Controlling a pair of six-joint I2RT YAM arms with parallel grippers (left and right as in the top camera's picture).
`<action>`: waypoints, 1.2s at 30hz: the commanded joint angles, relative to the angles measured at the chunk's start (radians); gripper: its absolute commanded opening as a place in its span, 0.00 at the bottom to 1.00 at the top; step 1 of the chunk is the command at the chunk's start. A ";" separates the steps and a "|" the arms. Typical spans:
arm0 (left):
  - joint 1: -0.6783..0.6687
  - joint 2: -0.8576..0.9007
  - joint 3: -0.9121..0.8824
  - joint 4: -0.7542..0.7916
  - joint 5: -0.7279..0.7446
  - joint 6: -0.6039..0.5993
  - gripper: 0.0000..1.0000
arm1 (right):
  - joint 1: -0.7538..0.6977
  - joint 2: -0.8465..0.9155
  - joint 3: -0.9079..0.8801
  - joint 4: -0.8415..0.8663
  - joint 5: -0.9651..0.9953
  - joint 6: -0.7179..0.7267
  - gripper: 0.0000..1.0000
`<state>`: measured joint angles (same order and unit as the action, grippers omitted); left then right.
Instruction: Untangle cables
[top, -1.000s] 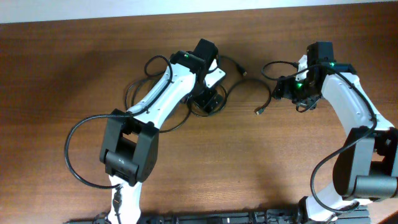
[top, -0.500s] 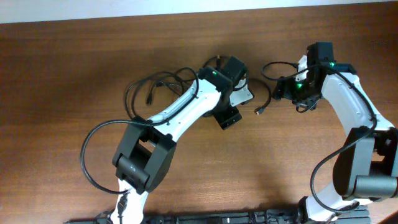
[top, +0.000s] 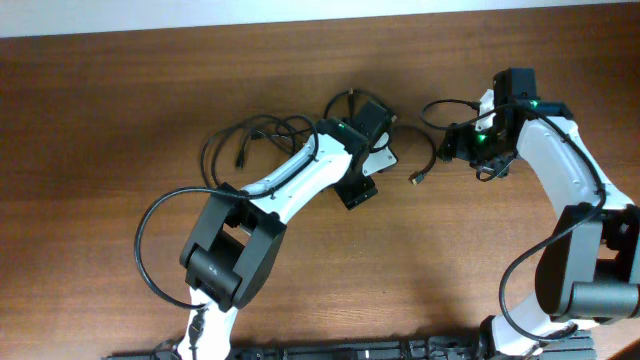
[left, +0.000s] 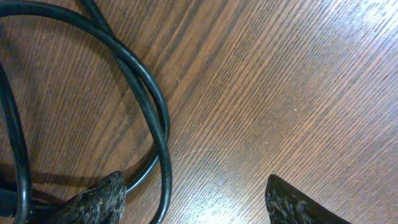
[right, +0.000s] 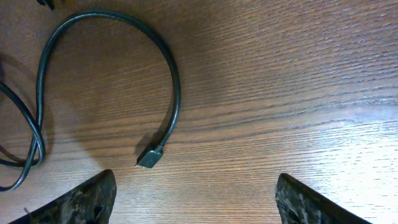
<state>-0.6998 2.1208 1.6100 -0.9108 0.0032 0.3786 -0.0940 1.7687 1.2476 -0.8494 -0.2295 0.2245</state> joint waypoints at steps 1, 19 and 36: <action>0.009 0.034 -0.008 0.004 -0.019 0.008 0.72 | -0.004 0.005 0.008 -0.005 -0.006 -0.011 0.81; 0.021 0.035 0.154 -0.086 -0.064 -0.079 0.00 | -0.004 0.005 0.008 -0.008 -0.003 -0.011 0.81; 0.317 -0.240 0.456 -0.235 0.476 -0.154 0.00 | 0.099 0.005 0.008 0.056 -0.410 -0.255 0.88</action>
<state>-0.4210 1.9175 2.0502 -1.1427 0.2558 0.2375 -0.0536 1.7687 1.2476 -0.8185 -0.5392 0.0330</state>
